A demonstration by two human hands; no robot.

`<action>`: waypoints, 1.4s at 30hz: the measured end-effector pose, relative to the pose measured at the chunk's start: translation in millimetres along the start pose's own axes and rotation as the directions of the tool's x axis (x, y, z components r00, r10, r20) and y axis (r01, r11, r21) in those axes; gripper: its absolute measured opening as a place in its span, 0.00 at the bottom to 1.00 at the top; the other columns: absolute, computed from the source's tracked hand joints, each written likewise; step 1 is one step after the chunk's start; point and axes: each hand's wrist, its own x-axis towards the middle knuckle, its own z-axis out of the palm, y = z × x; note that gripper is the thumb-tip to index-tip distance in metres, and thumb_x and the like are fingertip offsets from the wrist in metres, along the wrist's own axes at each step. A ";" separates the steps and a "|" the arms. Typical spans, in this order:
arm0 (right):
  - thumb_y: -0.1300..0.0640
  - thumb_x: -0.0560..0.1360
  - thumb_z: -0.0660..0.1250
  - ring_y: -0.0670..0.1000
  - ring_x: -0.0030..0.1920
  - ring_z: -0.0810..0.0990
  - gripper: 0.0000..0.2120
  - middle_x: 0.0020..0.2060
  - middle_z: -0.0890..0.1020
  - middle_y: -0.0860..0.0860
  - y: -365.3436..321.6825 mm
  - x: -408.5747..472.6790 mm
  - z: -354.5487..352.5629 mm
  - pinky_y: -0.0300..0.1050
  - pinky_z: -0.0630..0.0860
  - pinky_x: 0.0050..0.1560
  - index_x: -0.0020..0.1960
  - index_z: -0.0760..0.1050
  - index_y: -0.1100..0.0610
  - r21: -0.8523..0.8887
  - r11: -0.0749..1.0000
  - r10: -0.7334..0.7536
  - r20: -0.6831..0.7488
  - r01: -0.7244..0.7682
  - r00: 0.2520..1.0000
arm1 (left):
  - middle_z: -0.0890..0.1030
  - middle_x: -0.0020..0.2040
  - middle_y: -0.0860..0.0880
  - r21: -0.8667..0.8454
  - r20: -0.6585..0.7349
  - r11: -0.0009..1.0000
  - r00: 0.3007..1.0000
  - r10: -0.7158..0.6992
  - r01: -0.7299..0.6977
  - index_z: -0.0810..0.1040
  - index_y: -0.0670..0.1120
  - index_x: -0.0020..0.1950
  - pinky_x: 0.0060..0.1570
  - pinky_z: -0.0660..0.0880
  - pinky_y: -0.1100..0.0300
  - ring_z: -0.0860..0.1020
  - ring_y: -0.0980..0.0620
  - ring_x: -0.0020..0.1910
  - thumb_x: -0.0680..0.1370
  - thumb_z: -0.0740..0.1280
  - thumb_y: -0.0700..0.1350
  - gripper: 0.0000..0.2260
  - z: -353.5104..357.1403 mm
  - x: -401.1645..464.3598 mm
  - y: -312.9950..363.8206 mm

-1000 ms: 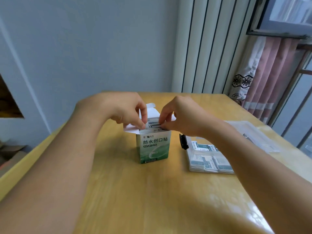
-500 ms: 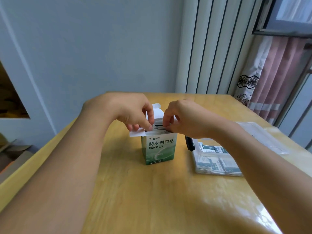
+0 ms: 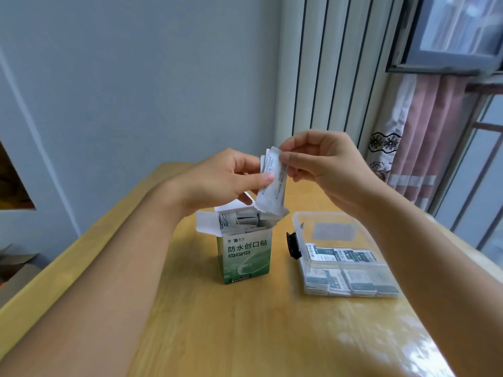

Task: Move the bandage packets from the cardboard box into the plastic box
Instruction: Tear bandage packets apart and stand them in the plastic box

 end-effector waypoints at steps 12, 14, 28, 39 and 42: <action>0.71 0.72 0.72 0.47 0.26 0.78 0.07 0.29 0.82 0.53 -25.9 -2.3 -17.4 0.39 0.78 0.31 0.49 0.82 0.64 -0.100 0.991 0.073 -0.152 -0.089 0.986 | 0.80 0.44 0.45 -0.385 0.034 0.920 0.998 -0.058 0.067 0.76 0.49 0.63 0.35 0.77 0.54 0.82 0.47 0.40 0.82 0.64 0.49 0.10 38.9 5.2 22.1; 0.69 0.73 0.72 0.48 0.26 0.77 0.06 0.28 0.80 0.53 -28.9 -3.7 -16.9 0.39 0.77 0.30 0.49 0.82 0.64 -0.052 0.993 0.102 -0.128 -0.109 0.987 | 0.74 0.40 0.46 -0.414 0.058 0.906 0.996 -0.071 0.089 0.75 0.47 0.57 0.28 0.68 0.61 0.73 0.51 0.33 0.79 0.67 0.47 0.08 47.3 5.3 26.5; 0.64 0.80 0.66 0.40 0.49 0.85 0.13 0.51 0.86 0.47 -45.0 -10.3 -39.2 0.35 0.80 0.52 0.62 0.81 0.55 -0.607 0.775 -0.063 0.204 0.176 0.977 | 0.62 0.36 0.51 -0.894 0.354 0.283 0.935 -0.033 0.348 0.80 0.40 0.57 0.21 0.54 0.68 0.56 0.58 0.30 0.82 0.55 0.63 0.28 65.5 4.5 29.2; 0.62 0.78 0.69 0.44 0.41 0.86 0.09 0.44 0.87 0.49 -40.7 -8.8 -35.3 0.43 0.84 0.48 0.57 0.84 0.57 -0.657 0.737 -0.098 0.130 0.160 0.987 | 0.79 0.44 0.42 -0.731 -0.075 0.676 0.974 -0.215 0.093 0.84 0.46 0.50 0.21 0.63 0.64 0.71 0.52 0.27 0.84 0.49 0.62 0.29 89.1 8.4 34.1; 0.59 0.80 0.67 0.49 0.45 0.85 0.09 0.46 0.87 0.51 -41.3 -11.3 -24.0 0.47 0.83 0.51 0.54 0.85 0.58 -0.791 0.579 -0.128 0.150 0.197 0.980 | 0.77 0.34 0.44 -0.745 -0.111 0.662 0.964 -0.242 0.081 0.86 0.45 0.43 0.21 0.63 0.64 0.70 0.52 0.26 0.85 0.49 0.61 0.31 90.9 8.5 34.9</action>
